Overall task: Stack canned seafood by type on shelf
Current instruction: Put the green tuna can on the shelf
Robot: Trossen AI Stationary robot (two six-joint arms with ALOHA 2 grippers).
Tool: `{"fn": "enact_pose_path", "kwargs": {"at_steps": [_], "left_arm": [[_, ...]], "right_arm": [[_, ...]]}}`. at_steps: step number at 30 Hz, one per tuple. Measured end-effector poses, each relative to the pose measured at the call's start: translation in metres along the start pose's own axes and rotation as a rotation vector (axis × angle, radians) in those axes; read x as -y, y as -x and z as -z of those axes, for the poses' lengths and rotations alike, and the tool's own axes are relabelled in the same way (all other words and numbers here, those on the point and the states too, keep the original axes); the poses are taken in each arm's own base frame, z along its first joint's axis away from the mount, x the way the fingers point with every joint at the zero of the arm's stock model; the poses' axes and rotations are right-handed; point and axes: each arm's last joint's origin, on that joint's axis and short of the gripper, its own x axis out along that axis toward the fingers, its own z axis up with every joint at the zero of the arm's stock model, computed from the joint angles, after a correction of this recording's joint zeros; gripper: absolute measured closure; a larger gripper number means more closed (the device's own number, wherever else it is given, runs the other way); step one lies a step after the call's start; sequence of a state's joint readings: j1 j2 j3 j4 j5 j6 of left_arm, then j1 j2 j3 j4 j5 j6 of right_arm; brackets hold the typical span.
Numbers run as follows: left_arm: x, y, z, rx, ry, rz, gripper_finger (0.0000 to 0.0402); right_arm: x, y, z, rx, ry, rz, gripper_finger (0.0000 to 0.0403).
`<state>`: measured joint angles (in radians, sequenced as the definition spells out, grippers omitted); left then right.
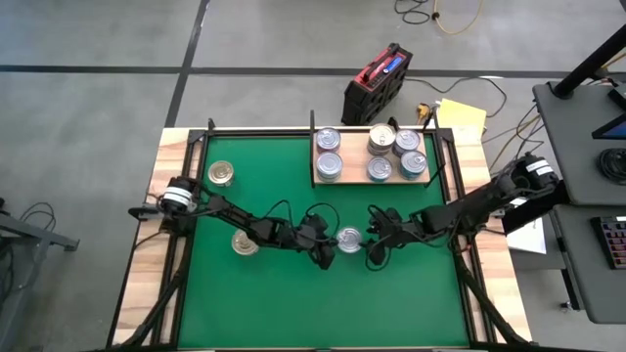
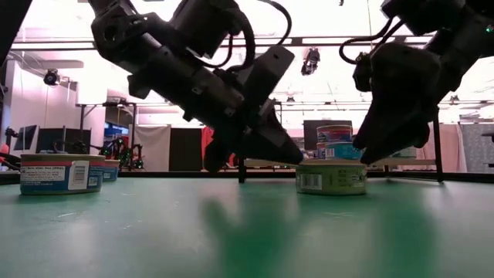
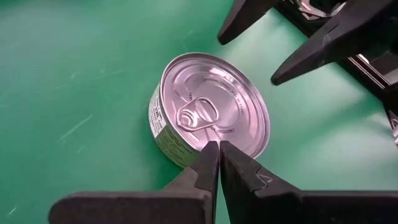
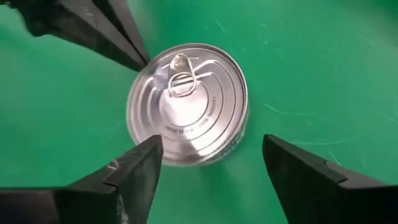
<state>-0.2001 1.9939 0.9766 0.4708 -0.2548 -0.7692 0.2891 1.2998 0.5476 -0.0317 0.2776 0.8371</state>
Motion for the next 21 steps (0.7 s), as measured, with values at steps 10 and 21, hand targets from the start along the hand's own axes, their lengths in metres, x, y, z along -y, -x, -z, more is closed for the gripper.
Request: {"fn": "enact_pose_path", "kwargs": {"at_steps": [10, 21], "left_arm": [[0.002, -0.004, 0.001, -0.013, 0.005, -0.01, 0.0402], [0.006, -0.001, 0.01, -0.039, 0.006, -0.016, 0.0402]], "right_arm": [[0.006, -0.009, 0.001, -0.014, -0.037, 0.038, 0.0128], [0.007, -0.01, 0.001, -0.02, -0.059, 0.026, 0.0117]]}}
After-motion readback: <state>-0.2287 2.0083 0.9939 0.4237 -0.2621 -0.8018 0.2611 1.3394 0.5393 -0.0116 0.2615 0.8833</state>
